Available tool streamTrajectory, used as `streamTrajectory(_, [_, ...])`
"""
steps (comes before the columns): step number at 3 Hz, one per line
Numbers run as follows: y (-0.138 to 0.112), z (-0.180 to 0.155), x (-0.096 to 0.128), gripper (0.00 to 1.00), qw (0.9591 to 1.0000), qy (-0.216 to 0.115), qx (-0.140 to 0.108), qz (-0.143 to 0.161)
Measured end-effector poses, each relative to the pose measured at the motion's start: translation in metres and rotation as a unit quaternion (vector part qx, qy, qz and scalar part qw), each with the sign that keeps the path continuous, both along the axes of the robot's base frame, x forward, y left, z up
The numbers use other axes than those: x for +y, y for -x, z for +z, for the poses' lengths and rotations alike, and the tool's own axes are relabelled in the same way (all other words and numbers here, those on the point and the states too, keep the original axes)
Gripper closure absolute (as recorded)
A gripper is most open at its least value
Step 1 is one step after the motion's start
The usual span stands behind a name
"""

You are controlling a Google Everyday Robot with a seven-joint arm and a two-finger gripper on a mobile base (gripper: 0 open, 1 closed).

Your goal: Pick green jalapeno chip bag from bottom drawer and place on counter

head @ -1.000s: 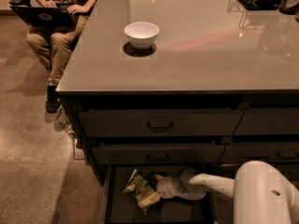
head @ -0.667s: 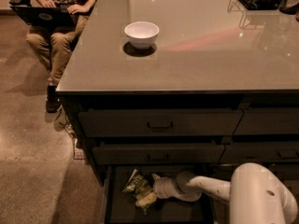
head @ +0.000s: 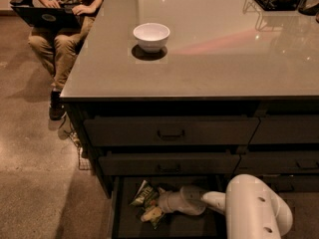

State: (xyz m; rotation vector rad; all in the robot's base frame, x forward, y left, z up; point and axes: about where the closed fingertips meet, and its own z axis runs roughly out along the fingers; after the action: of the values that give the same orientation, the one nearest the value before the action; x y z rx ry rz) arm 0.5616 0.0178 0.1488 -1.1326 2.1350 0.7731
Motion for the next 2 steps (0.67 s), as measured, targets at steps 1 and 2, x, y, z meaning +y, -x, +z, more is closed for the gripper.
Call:
streamTrajectory(1, [-0.0106,-0.0250,0.0009,0.02,0.9999,-0.001,0.009,-0.007])
streamTrajectory(2, [-0.0133,-0.0300,0.0014,0.24,0.9999,-0.005,0.010,-0.007])
